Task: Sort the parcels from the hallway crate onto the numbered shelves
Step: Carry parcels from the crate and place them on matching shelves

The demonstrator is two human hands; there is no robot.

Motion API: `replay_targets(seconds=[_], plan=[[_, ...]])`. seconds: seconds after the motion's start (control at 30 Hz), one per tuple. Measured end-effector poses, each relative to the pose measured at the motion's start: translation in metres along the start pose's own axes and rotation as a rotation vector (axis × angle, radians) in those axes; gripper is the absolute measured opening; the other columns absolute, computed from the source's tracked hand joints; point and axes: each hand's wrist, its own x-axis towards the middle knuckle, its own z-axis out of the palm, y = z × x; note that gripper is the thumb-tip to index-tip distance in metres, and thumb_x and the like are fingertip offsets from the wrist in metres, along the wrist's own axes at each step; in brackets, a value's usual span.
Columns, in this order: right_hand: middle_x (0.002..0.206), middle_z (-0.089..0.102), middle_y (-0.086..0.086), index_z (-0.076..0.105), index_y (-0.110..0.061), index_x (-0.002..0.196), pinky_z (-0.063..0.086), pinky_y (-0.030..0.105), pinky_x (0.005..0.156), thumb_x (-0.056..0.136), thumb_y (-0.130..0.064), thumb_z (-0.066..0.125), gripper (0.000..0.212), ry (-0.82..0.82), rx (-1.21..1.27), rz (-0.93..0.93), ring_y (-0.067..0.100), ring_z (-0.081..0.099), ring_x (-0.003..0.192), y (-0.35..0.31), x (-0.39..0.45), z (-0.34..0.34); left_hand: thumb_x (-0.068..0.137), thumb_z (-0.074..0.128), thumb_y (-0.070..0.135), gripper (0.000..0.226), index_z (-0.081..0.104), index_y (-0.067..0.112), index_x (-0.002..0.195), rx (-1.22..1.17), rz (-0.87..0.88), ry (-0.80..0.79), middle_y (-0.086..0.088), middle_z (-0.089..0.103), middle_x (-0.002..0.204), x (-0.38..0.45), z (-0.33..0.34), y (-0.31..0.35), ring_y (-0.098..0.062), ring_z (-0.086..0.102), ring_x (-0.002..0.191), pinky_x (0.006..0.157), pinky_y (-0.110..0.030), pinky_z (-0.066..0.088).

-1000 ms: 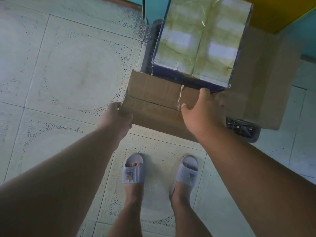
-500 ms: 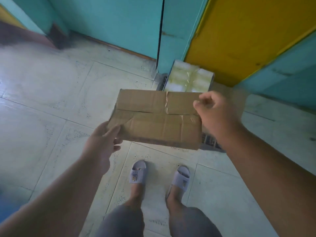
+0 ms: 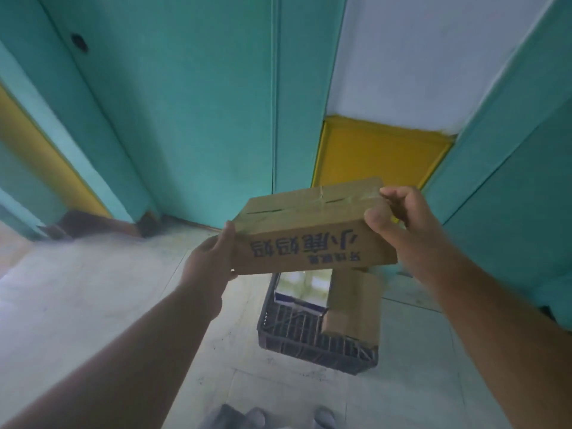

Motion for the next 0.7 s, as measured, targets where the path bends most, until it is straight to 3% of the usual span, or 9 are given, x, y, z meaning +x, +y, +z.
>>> replay_targets(seconds=[0.13,0.23,0.37,0.47,0.53,0.6,0.7], plan=[[0.113,0.062,-0.010,0.047,-0.034,0.126,0.055,0.031,0.075,0.074,-0.054,0.078,0.063,0.159,0.026,0.039,0.007,0.065,0.098,-0.022,-0.006,-0.010,0.094,0.061,0.045,0.024,0.073,0.025,0.086,0.033,0.191,-0.080,0.002,0.077,0.090,-0.007,0.002,0.021,-0.023,0.071,0.094,0.089,-0.046,0.057],[0.105,0.065,-0.007,0.048,-0.035,0.122,0.057,0.040,0.074,0.069,-0.066,0.069,0.065,0.300,0.016,0.089,0.014,0.067,0.092,-0.033,-0.012,-0.013,0.095,0.063,0.028,0.008,0.069,0.024,0.092,0.105,0.254,-0.132,-0.001,0.074,0.096,-0.001,0.002,0.033,-0.021,0.068,0.091,0.086,-0.046,0.056],[0.096,0.062,-0.007,0.045,-0.019,0.113,0.046,0.024,0.064,0.093,-0.035,0.064,0.032,0.481,0.020,0.099,0.005,0.061,0.079,-0.041,-0.033,-0.020,0.097,0.061,0.026,0.009,0.069,0.027,0.093,0.196,0.267,-0.227,0.004,0.071,0.094,0.003,0.014,0.044,-0.022,0.065,0.085,0.084,-0.045,0.055],[0.098,0.063,-0.006,0.050,-0.021,0.114,0.045,0.020,0.062,0.093,-0.041,0.063,0.032,0.456,0.036,0.094,0.008,0.060,0.081,-0.044,-0.061,-0.033,0.097,0.059,0.035,0.019,0.068,0.024,0.084,0.296,0.264,-0.231,0.000,0.066,0.081,-0.002,0.027,0.053,-0.024,0.058,0.071,0.072,-0.038,0.049],[0.109,0.066,-0.006,0.056,-0.028,0.117,0.050,0.029,0.073,0.081,-0.052,0.062,0.044,0.397,0.018,0.117,0.011,0.064,0.091,-0.044,-0.078,-0.048,0.097,0.057,0.035,0.027,0.066,0.018,0.078,0.320,0.223,-0.240,-0.006,0.063,0.078,-0.009,0.040,0.059,-0.027,0.056,0.071,0.070,-0.037,0.047],[0.116,0.065,-0.013,0.057,-0.037,0.118,0.052,0.037,0.081,0.079,-0.050,0.066,0.043,0.365,-0.088,0.108,0.011,0.064,0.099,-0.038,-0.095,-0.066,0.097,0.055,0.039,0.033,0.064,0.014,0.078,0.313,0.180,-0.285,-0.010,0.063,0.079,-0.022,0.053,0.061,-0.026,0.059,0.074,0.073,-0.040,0.052],[0.113,0.061,-0.017,0.053,-0.041,0.122,0.052,0.034,0.076,0.086,-0.039,0.071,0.040,0.495,-0.200,0.141,0.008,0.063,0.091,-0.024,-0.119,-0.095,0.099,0.056,0.043,0.025,0.066,0.020,0.094,0.228,0.131,-0.481,-0.004,0.067,0.097,-0.054,0.076,0.050,-0.026,0.066,0.092,0.090,-0.046,0.055]])
